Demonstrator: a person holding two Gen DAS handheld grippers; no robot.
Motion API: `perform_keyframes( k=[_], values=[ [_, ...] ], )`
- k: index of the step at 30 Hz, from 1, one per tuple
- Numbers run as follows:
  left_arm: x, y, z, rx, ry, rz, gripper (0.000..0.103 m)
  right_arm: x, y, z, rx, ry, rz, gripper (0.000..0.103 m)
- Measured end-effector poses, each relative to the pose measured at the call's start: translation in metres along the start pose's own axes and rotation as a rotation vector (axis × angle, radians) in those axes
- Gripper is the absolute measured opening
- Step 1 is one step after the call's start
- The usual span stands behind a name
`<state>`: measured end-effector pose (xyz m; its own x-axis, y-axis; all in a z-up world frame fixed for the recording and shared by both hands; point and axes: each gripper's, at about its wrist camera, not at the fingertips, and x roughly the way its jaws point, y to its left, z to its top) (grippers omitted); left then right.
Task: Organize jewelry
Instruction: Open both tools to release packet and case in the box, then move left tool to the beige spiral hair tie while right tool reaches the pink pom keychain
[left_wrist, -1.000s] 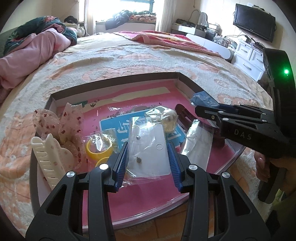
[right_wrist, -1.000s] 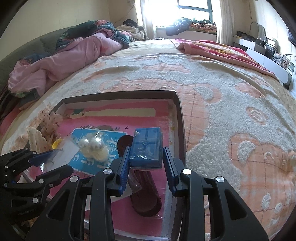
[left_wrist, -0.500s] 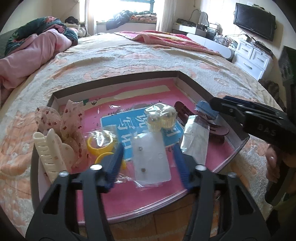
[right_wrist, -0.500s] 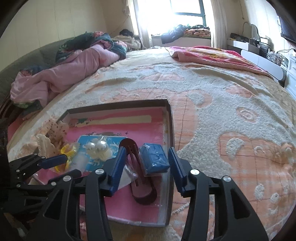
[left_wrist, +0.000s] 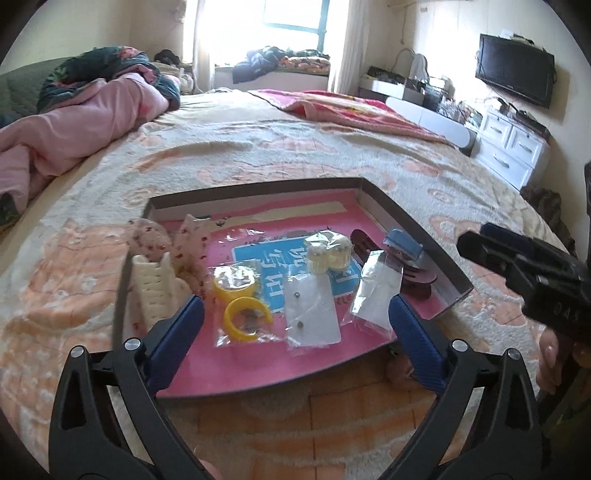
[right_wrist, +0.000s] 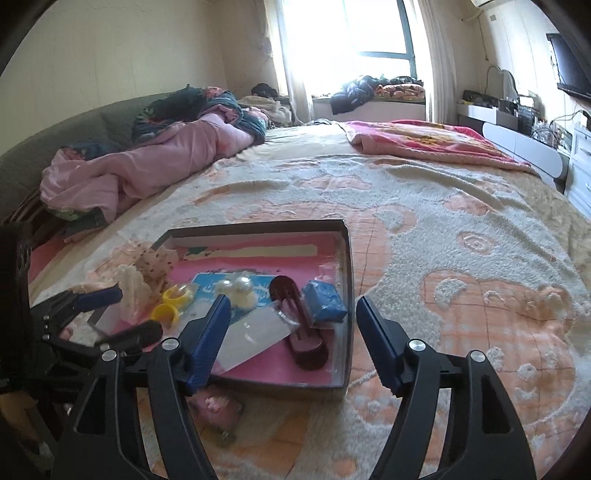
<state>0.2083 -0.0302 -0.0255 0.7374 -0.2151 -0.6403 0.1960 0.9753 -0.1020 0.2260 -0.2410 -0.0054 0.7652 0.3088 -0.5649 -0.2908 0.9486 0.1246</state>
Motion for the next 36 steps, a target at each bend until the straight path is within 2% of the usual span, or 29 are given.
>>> perform_keyframes(
  k=[7, 20, 36],
  values=[
    [-0.029, 0.004, -0.009, -0.009, -0.039, 0.059, 0.091, -0.022, 0.010, -0.012, -0.020, -0.008, 0.028, 0.073],
    [-0.064, 0.007, -0.035, -0.034, -0.064, 0.094, 0.091, -0.036, 0.023, -0.035, -0.059, 0.015, 0.031, 0.073],
    [-0.090, 0.018, -0.066, -0.079, -0.027, 0.121, 0.091, -0.030, 0.039, -0.053, -0.095, 0.054, 0.045, 0.073]
  ],
)
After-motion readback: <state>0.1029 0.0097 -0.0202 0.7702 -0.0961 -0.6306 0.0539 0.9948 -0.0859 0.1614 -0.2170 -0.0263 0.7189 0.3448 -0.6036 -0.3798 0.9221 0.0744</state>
